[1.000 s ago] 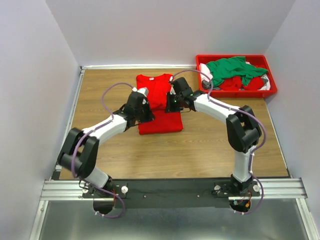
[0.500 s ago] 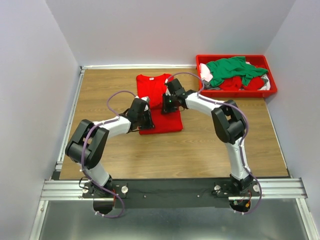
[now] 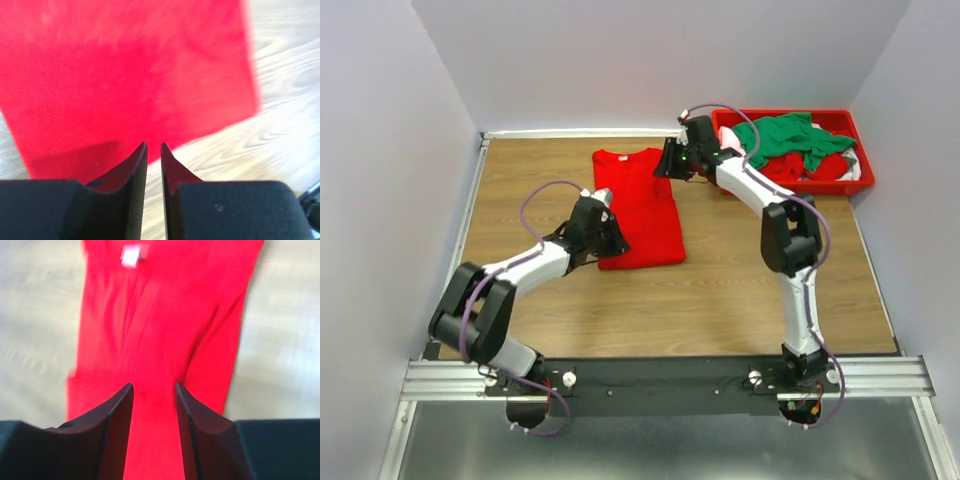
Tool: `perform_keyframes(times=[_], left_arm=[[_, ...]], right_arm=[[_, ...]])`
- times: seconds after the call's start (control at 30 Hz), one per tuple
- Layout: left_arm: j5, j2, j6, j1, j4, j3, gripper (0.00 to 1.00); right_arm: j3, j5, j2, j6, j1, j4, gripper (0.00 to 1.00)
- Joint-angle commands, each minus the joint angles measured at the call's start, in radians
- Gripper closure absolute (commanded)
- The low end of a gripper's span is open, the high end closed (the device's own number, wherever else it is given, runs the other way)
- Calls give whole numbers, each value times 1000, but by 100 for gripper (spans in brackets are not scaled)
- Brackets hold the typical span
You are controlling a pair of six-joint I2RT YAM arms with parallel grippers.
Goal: Fold and stack the t-shirts
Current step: Fold the tshirt
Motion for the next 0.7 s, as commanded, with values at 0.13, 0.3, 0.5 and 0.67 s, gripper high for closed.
perform_keyframes(times=[0.13, 0.3, 0.5, 0.67], left_arm=[[-74, -304, -62, 67, 204, -145, 74], [122, -278, -128, 128, 393, -277, 77], [168, -117, -156, 133, 438, -316, 84], [137, -75, -210, 176, 458, -370, 87]], right_arm=[[-579, -439, -420, 139, 8, 217, 53], [-939, -591, -545, 249, 5, 517, 53], [-1093, -643, -488, 297, -1, 706, 53], [-1204, -674, -364, 318, -61, 860, 54]])
